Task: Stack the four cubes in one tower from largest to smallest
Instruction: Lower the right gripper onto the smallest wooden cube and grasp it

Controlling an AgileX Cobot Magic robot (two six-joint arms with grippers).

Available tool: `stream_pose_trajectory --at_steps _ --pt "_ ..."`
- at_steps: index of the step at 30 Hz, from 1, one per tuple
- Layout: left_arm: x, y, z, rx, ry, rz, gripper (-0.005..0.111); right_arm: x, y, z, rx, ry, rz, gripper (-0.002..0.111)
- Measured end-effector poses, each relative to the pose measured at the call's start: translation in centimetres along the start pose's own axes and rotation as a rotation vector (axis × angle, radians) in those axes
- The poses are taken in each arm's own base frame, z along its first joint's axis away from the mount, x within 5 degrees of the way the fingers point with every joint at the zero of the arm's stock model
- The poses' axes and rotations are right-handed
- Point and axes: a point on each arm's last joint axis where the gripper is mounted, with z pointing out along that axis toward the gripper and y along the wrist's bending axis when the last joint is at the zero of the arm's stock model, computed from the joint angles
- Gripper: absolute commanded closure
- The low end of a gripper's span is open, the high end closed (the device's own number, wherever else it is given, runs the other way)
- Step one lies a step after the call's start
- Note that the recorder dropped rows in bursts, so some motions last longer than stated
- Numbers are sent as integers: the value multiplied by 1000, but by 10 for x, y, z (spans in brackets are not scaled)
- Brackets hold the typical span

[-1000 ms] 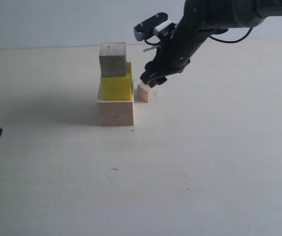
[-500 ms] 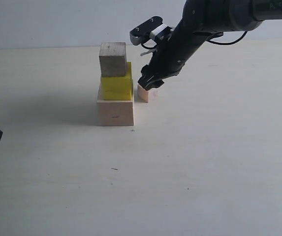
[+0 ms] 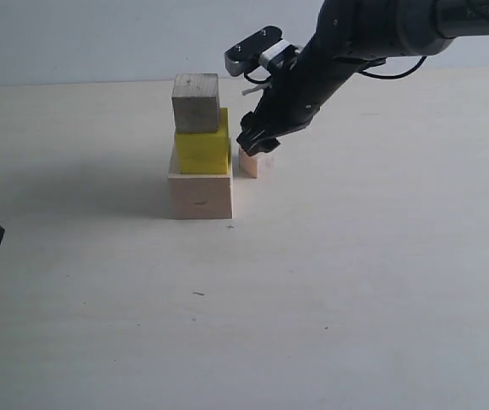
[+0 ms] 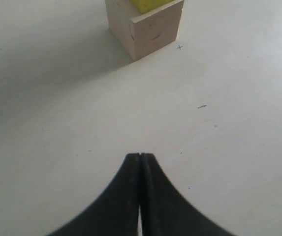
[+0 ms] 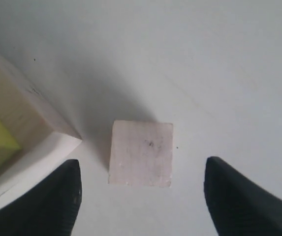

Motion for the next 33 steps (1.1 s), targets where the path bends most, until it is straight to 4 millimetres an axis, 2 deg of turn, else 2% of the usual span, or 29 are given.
stream_pose_trajectory --at_steps 15,17,19,27,28,33 --pt "0 0 0 0 0 0 107 13 0 27 -21 42 28 41" --pt "0 0 0 0 0 0 107 13 0 28 -20 39 30 43" --pt "0 0 0 0 0 0 107 13 0 28 -19 35 31 51" --pt "0 0 0 0 0 0 107 13 1 27 -28 45 33 105" --pt "0 0 0 0 0 0 107 13 1 25 -33 50 32 108" --pt "0 0 0 0 0 0 107 9 1 8 -20 71 -9 108"
